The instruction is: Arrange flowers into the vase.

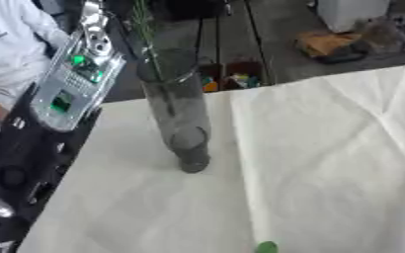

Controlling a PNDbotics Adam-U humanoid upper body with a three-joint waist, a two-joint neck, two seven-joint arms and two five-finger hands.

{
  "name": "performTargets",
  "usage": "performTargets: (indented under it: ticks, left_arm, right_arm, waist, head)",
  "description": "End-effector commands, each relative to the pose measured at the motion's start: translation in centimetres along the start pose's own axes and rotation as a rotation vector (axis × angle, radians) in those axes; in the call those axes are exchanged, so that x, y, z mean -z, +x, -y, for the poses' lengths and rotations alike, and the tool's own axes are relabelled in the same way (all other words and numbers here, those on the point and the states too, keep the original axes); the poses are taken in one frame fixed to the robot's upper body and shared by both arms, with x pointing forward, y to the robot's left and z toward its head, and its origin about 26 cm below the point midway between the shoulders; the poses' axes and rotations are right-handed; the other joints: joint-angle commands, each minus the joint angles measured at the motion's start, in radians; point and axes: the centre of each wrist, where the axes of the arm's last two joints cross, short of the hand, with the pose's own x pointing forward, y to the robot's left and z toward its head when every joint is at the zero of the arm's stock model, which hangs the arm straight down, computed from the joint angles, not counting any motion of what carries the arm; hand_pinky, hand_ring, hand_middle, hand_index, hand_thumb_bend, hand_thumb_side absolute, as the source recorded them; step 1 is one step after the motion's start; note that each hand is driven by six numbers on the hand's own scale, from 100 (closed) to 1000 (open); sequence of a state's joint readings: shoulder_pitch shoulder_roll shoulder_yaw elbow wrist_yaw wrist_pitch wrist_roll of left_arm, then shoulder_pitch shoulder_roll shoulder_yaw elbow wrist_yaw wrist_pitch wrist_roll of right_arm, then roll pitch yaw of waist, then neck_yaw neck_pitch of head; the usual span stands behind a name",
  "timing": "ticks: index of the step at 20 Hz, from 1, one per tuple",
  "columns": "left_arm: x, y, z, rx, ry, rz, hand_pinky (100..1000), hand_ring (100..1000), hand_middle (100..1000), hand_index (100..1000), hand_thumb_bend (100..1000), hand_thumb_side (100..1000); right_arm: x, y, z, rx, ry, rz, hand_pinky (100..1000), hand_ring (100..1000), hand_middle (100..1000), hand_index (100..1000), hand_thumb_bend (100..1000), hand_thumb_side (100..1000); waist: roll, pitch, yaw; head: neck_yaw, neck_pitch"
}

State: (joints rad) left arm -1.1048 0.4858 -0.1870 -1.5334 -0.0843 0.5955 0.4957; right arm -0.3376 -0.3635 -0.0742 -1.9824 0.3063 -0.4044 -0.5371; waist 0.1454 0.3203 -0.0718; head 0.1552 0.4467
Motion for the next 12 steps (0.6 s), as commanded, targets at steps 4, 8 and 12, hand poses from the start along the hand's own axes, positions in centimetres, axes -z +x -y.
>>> performTargets:
  ticks: [4, 8, 12]
  left_arm:
    - [0.17, 0.55, -1.31, 0.041, 0.076, 0.003, 576, 813, 797, 652, 331, 851]
    - [-0.06, 0.30, -1.08, 0.037, 0.074, -0.002, 577, 815, 800, 668, 334, 860]
    - [-0.24, 0.12, -0.99, 0.057, 0.073, 0.010, 588, 820, 806, 677, 329, 856]
  right_arm:
    - [0.70, 0.37, 0.21, 0.008, -0.020, 0.022, 666, 785, 566, 828, 100, 1000]
    - [0.73, 0.39, 0.17, 0.010, -0.021, 0.023, 666, 784, 566, 827, 100, 1000]
    - [0.74, 0.39, 0.16, 0.011, -0.021, 0.023, 666, 785, 566, 828, 100, 1000]
  waist:
    - [-0.010, -0.016, 0.000]
    - [-0.010, -0.015, -0.002]
    - [-0.009, -0.014, -0.001]
  head:
    - [-0.004, -0.013]
    - [-0.004, -0.016]
    - [-0.005, -0.017]
